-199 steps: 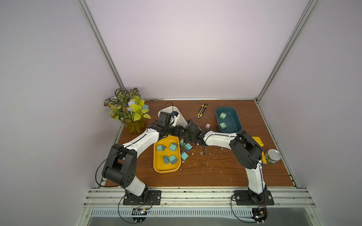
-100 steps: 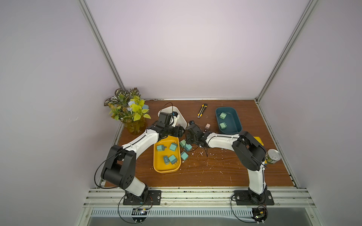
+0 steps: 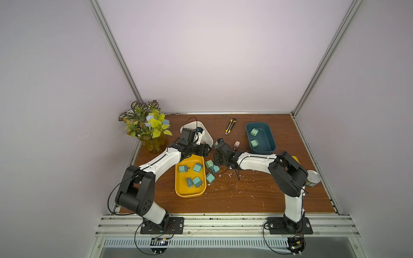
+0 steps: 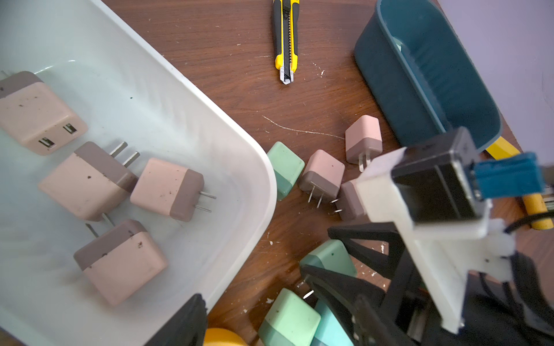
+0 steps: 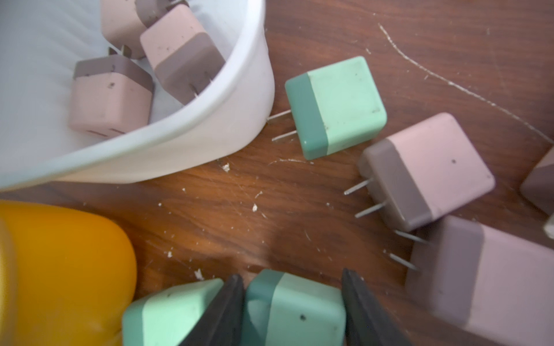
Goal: Place the plugs by color into the storage box
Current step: Pick up the plug from the center of the board.
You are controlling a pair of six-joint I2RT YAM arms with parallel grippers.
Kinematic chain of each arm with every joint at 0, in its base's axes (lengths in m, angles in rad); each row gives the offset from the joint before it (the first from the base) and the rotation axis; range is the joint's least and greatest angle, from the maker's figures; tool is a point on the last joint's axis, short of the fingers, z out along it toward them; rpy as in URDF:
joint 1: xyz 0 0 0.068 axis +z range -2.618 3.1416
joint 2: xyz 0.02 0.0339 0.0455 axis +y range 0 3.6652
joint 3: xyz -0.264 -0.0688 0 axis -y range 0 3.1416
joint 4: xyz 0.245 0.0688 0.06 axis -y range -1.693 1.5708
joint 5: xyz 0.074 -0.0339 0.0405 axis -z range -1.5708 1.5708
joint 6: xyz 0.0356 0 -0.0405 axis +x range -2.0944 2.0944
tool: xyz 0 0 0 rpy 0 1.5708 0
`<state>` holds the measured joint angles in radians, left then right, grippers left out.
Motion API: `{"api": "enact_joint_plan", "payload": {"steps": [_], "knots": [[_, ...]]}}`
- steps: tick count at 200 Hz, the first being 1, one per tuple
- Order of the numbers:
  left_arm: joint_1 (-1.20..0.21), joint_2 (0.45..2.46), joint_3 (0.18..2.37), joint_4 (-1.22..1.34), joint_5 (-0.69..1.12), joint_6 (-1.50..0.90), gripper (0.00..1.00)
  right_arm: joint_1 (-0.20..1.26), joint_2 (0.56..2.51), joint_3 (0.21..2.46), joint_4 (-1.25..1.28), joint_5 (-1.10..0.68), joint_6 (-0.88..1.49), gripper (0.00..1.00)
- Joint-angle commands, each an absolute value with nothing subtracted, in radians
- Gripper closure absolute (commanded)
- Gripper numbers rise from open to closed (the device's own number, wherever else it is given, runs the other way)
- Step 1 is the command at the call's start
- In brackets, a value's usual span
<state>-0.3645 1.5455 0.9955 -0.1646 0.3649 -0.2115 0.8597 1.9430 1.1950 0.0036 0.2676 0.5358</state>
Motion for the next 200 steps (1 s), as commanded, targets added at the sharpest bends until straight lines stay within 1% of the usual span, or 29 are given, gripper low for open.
{"api": "enact_joint_plan", "payload": {"steps": [1, 100, 135, 200], "knots": [[-0.375, 1.553, 0.994, -0.167, 0.375, -0.215, 0.21, 0.857, 1.873, 1.177, 0.028, 0.298, 0.519, 0.54], [-0.45, 1.546, 0.986, -0.164, 0.334, -0.135, 0.2, 0.849, 1.767, 1.106, 0.058, 0.316, 0.499, 0.55], [-0.452, 1.54, 0.976, -0.114, 0.392, -0.163, 0.2, 0.825, 1.719, 1.071, 0.059, 0.319, 0.489, 0.55], [-0.481, 1.545, 0.976, -0.069, 0.399, -0.208, 0.21, 0.753, 1.606, 0.986, 0.047, 0.333, 0.462, 0.55]]}}
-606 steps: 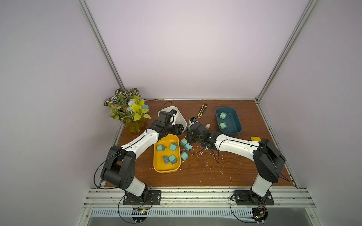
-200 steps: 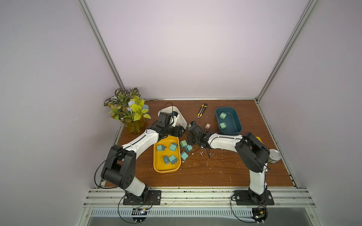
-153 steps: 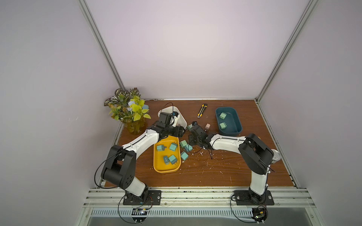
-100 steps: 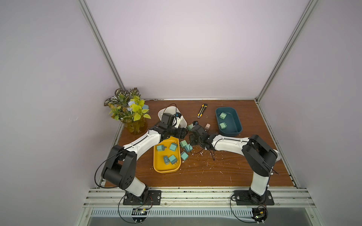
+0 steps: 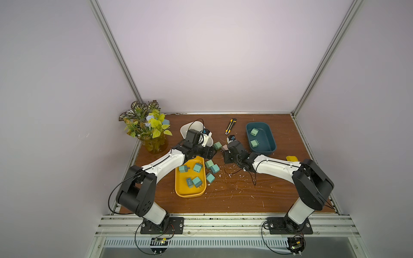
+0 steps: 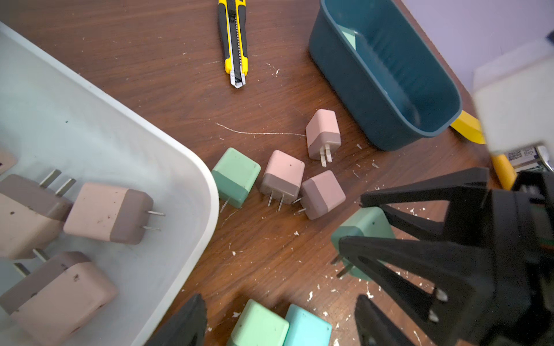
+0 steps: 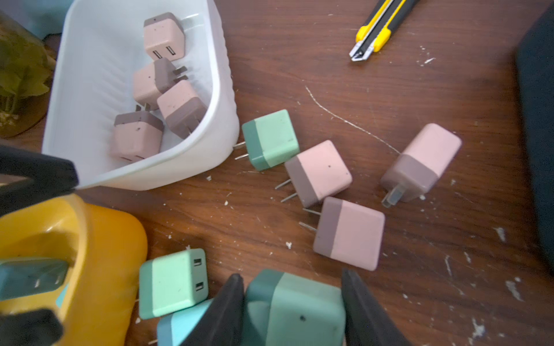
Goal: Place the plugs by color into the storage box
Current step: Pick up the plug from the center of the board.
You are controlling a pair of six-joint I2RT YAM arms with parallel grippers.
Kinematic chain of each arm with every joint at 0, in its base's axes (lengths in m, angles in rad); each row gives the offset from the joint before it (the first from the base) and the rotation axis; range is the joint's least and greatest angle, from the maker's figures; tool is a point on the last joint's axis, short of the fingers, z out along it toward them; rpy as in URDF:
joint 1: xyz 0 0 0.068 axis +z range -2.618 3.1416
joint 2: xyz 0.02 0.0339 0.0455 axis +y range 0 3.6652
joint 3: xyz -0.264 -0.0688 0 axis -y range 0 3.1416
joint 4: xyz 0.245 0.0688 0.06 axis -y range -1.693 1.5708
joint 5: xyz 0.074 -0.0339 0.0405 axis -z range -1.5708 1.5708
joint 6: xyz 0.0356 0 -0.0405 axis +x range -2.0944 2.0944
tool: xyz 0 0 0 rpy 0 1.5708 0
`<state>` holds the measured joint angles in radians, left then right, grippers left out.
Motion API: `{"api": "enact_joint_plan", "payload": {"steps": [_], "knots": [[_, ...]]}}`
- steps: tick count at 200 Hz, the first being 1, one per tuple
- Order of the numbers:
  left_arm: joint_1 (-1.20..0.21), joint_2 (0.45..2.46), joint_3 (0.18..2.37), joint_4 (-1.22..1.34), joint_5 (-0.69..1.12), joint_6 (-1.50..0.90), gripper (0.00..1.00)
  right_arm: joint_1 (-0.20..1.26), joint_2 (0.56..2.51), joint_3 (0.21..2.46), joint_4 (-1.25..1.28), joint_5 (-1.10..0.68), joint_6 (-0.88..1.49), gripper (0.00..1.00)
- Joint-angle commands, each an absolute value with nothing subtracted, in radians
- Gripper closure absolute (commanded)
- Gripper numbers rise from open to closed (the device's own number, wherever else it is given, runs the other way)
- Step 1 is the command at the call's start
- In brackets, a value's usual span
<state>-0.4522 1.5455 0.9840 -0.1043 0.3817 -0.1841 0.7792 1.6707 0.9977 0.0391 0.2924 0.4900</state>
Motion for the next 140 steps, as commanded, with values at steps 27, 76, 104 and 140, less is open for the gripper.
{"api": "enact_joint_plan", "payload": {"steps": [27, 76, 104, 140], "knots": [[-0.53, 1.563, 0.976, -0.022, 0.396, -0.246, 0.21, 0.715, 1.556, 0.953, 0.024, 0.36, 0.445, 0.55], [-0.644, 1.682, 1.078, 0.019, 0.41, -0.291, 0.2, 0.597, 1.431, 0.902, 0.003, 0.385, 0.38, 0.54], [-0.683, 1.748, 1.164, 0.03, 0.421, -0.306, 0.2, 0.491, 1.386, 0.89, -0.001, 0.378, 0.329, 0.53], [-0.723, 1.8, 1.261, 0.032, 0.443, -0.326, 0.2, 0.323, 1.402, 0.923, -0.014, 0.32, 0.287, 0.53]]}}
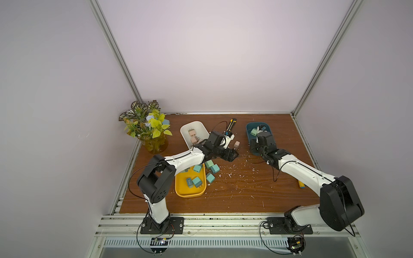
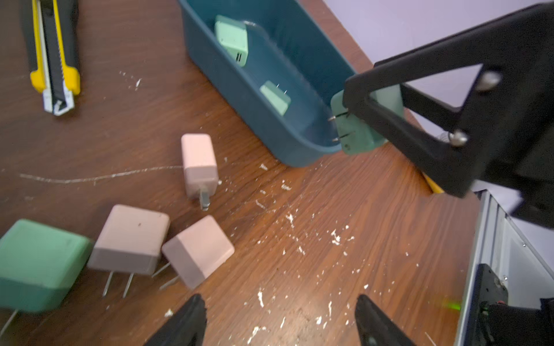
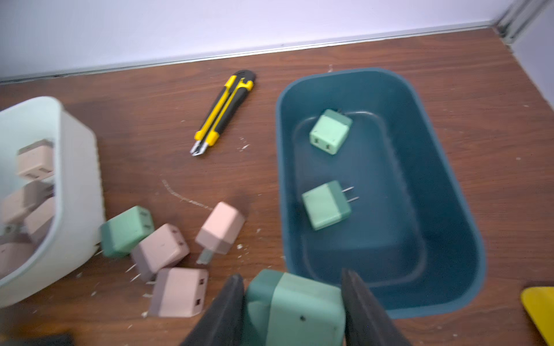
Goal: Place the plugs by color into the storage box
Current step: Place the plug in the storage box.
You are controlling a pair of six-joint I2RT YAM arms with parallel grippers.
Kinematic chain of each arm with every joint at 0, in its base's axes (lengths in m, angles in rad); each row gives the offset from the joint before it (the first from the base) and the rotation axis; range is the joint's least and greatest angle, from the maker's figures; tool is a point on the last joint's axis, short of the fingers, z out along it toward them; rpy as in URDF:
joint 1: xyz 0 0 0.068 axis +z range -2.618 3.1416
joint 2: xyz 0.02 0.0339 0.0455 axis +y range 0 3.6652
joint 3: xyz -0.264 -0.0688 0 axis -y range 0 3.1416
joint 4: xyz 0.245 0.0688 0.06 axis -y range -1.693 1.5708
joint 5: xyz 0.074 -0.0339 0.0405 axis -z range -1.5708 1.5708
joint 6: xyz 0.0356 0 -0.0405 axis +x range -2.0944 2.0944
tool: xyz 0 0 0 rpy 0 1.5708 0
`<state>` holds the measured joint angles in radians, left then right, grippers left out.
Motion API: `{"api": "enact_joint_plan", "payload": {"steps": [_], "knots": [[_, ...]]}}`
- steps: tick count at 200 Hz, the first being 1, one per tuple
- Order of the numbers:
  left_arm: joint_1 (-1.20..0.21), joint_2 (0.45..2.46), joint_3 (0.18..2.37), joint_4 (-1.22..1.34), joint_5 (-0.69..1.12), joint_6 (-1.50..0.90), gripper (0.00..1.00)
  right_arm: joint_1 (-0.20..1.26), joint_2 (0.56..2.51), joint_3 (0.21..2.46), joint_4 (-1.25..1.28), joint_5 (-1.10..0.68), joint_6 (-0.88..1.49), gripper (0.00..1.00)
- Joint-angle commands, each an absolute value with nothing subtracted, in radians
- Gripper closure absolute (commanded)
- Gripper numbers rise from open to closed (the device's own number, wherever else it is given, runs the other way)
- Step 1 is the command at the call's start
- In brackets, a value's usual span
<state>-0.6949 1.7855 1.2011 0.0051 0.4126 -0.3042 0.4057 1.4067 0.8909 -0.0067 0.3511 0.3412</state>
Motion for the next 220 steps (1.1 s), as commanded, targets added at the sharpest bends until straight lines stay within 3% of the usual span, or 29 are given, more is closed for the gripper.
{"api": "enact_joint_plan", "payload": {"steps": [1, 40, 82, 111, 123, 142, 220], "knots": [[-0.723, 1.801, 1.262, 0.031, 0.443, -0.326, 0.2, 0.319, 1.404, 0.927, -0.014, 0.317, 0.286, 0.53], [-0.745, 1.831, 1.315, 0.04, 0.445, -0.337, 0.2, 0.187, 1.522, 0.999, 0.025, 0.252, 0.268, 0.53], [-0.746, 1.896, 1.398, 0.044, 0.448, -0.352, 0.2, 0.139, 1.697, 1.075, 0.093, 0.247, 0.277, 0.51], [-0.746, 1.928, 1.459, 0.025, 0.456, -0.356, 0.2, 0.134, 1.773, 1.119, 0.116, 0.246, 0.291, 0.47], [-0.745, 1.925, 1.461, 0.025, 0.455, -0.35, 0.19, 0.134, 1.79, 1.144, 0.099, 0.244, 0.294, 0.38], [-0.745, 1.916, 1.454, 0.02, 0.444, -0.332, 0.18, 0.135, 1.792, 1.172, 0.077, 0.231, 0.296, 0.26], [-0.749, 1.861, 1.427, 0.001, 0.438, -0.316, 0.18, 0.149, 1.613, 1.11, 0.05, 0.16, 0.322, 0.27]]}}
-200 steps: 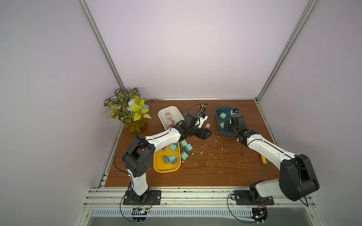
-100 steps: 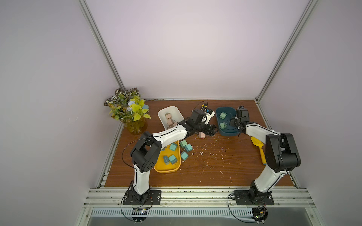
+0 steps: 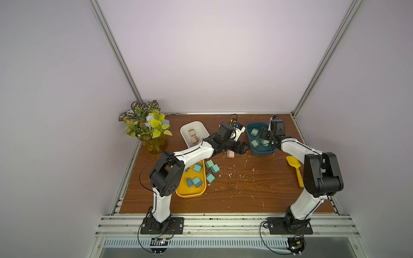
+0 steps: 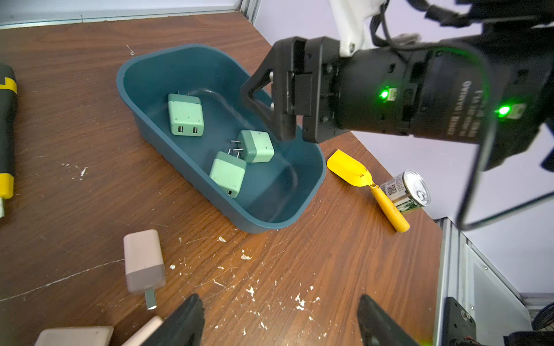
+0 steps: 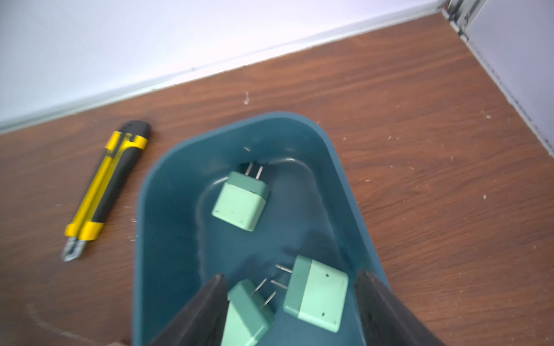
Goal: Place the plugs by color into the storage box
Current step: Place the plug in the storage box.
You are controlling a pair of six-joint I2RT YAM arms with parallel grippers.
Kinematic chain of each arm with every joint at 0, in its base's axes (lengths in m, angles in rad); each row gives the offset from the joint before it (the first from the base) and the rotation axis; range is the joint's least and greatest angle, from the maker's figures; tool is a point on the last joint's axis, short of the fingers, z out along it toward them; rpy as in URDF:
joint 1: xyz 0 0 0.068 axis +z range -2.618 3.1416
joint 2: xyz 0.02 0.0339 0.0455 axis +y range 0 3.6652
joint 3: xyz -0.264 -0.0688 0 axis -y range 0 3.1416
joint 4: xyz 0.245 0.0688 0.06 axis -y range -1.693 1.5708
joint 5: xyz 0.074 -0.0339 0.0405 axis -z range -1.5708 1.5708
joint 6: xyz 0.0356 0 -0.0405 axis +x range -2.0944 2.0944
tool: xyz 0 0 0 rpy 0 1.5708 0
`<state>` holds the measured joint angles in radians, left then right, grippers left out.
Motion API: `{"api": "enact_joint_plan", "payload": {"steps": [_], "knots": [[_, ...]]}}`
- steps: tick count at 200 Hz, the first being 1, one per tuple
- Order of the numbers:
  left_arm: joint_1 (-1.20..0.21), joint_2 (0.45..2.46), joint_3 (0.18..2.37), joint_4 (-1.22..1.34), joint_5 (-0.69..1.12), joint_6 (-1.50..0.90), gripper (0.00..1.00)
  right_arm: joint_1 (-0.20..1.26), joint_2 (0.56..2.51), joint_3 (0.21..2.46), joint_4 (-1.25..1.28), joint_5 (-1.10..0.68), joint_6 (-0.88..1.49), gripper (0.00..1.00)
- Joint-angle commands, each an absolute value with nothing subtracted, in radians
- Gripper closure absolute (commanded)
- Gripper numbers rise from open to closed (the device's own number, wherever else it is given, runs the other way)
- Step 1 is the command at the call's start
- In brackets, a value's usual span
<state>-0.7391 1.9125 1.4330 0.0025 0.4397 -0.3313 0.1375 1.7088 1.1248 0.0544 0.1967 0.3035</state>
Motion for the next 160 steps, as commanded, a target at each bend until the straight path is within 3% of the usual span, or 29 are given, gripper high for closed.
{"api": "enact_joint_plan", "payload": {"steps": [1, 45, 160], "knots": [[-0.748, 1.86, 1.426, 0.001, 0.438, -0.316, 0.18, 0.15, 1.609, 1.109, 0.049, 0.16, 0.323, 0.27], [-0.748, 1.859, 1.414, -0.017, 0.44, -0.311, 0.18, 0.202, 1.478, 1.013, 0.061, 0.07, 0.379, 0.3], [-0.749, 1.782, 1.278, -0.044, 0.388, -0.281, 0.17, 0.385, 1.257, 0.767, 0.119, 0.038, 0.511, 0.32]]}}
